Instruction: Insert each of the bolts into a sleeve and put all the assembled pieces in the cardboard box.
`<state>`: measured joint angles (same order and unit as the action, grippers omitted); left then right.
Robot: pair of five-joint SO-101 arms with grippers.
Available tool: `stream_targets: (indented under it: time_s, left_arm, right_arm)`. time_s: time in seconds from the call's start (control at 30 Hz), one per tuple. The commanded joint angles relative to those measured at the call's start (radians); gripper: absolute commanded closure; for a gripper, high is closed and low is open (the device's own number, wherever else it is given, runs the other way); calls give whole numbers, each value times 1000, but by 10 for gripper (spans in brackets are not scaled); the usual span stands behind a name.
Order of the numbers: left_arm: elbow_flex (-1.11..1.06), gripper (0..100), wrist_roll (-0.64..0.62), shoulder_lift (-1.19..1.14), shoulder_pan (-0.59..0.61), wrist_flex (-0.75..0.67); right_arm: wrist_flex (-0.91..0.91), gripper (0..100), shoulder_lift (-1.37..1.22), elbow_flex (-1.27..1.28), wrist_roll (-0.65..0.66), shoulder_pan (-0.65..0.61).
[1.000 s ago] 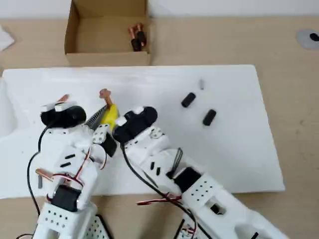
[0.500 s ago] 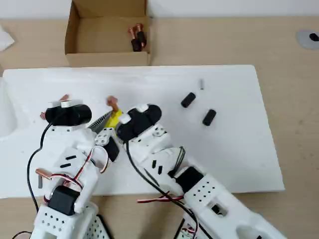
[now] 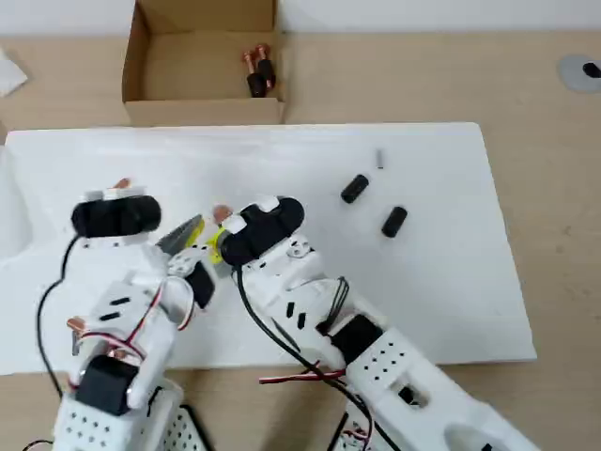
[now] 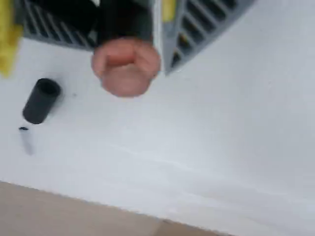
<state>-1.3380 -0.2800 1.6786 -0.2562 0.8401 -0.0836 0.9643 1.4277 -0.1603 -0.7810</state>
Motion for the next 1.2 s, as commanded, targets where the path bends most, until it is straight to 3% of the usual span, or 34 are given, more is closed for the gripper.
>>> stream_targets:
  time_s: [0.0, 0.17, 0.33, 0.47, 0.63, 0.93, 1.17]
  left_arm:
    - [138, 739, 0, 1, 29, 132]
    - [270, 705, 3, -1, 95, 282]
    - [344, 708, 6, -1, 193, 327]
    - [319, 735, 71, -2, 236, 328]
    - [245, 804, 250, -2, 275, 324]
    - [192, 807, 367, -2, 404, 316]
    - [129, 807, 384, -2, 408, 321]
  right_arm:
    - [5, 989, 30, -68, -8, 18]
    - [5, 989, 25, -105, -18, 91]
    - [-29, 989, -101, -277, -28, 216]
    - [-68, 989, -341, -503, -25, 295]
    - [-68, 989, -677, -808, -5, 354]
    - [-68, 989, -1222, -1400, 110, 377]
    - [-124, 989, -1644, -1919, 198, 377]
